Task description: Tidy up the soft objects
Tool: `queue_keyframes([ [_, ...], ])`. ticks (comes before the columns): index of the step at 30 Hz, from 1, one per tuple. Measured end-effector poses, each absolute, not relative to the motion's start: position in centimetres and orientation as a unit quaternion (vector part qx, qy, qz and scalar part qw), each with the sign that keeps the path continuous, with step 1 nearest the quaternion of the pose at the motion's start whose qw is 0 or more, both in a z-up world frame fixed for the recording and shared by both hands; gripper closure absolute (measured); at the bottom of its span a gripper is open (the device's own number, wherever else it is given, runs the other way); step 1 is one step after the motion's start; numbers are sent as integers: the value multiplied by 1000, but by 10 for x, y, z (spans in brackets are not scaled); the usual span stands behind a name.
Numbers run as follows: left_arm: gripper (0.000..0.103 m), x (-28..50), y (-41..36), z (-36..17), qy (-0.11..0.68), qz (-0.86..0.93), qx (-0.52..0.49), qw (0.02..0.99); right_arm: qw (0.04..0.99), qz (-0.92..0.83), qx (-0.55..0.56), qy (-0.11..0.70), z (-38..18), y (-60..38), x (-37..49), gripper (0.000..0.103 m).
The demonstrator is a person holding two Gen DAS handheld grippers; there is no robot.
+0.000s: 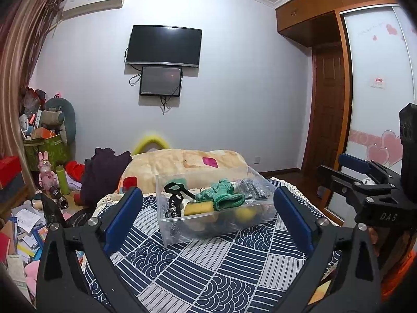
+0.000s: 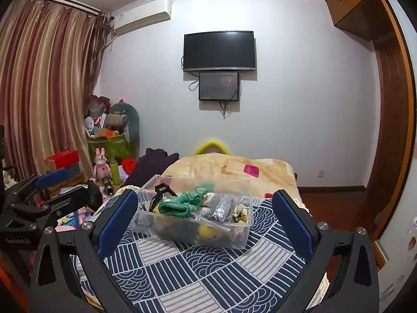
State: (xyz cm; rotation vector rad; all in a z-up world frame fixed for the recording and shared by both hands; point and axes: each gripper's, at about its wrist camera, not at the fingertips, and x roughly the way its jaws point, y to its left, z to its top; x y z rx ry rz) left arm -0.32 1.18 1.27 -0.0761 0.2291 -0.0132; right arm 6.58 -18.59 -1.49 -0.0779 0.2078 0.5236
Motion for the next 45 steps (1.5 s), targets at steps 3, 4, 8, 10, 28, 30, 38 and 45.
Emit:
queue_keyframes([
  [3,1,-4,11,12,114,-5,-39,993,960,259,-37,103,-15,-186,65,0],
  [4,1,-4,11,12,115,-4,-40,993,960,259,-37,103,-15,-186,65,0],
  [8,1,-4,11,12,115,-5,-39,993,960,259,-37,103,-15,-186,65,0],
  [10,1,-5,11,12,114,-5,-37,993,960,258,-36,104,-15,-186,65,0],
  [28,0,-8,8,15,106,-2,-28,994,960,257,-32,104,-16,-187,62,0],
  [30,0,-8,8,16,106,-4,-27,994,961,255,-32,104,-15,-188,61,0],
  [38,0,-7,7,14,111,-14,-28,993,961,254,-29,108,-16,-189,61,0],
  [45,0,-5,7,13,119,-15,-34,992,961,254,-28,109,-15,-189,61,0],
])
